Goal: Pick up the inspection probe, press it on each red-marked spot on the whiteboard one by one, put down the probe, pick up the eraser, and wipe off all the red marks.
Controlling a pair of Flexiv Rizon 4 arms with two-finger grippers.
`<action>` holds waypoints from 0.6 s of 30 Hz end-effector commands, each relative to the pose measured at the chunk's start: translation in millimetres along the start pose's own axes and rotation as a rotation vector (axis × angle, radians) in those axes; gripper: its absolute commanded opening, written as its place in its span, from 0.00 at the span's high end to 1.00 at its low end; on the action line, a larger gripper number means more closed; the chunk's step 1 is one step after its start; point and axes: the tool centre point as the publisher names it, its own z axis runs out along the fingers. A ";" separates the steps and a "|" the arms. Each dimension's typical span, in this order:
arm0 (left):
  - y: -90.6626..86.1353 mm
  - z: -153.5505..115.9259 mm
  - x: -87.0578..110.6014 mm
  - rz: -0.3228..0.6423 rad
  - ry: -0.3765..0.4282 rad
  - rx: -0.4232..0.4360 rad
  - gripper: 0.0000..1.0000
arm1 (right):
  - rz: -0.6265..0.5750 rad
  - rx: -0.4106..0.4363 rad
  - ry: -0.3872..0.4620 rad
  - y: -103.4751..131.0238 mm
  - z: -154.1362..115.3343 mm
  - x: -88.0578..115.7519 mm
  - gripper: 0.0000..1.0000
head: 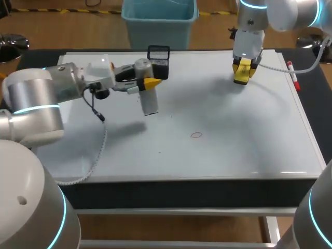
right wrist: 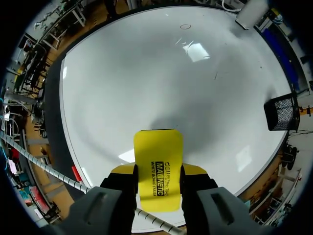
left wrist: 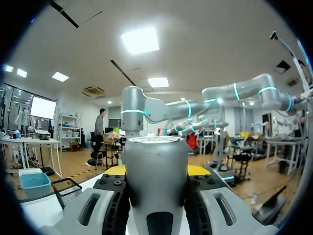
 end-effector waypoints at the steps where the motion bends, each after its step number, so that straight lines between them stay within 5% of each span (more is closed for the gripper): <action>1: 8.4 40.0 -2.2 -0.012 0.081 0.007 1.00 | -0.002 0.001 0.002 -0.4 -1.3 1.0 1.00; 18: 28.3 98.3 35.3 -0.081 0.252 -0.002 1.00 | -0.002 0.001 0.002 -0.4 -1.3 1.0 1.00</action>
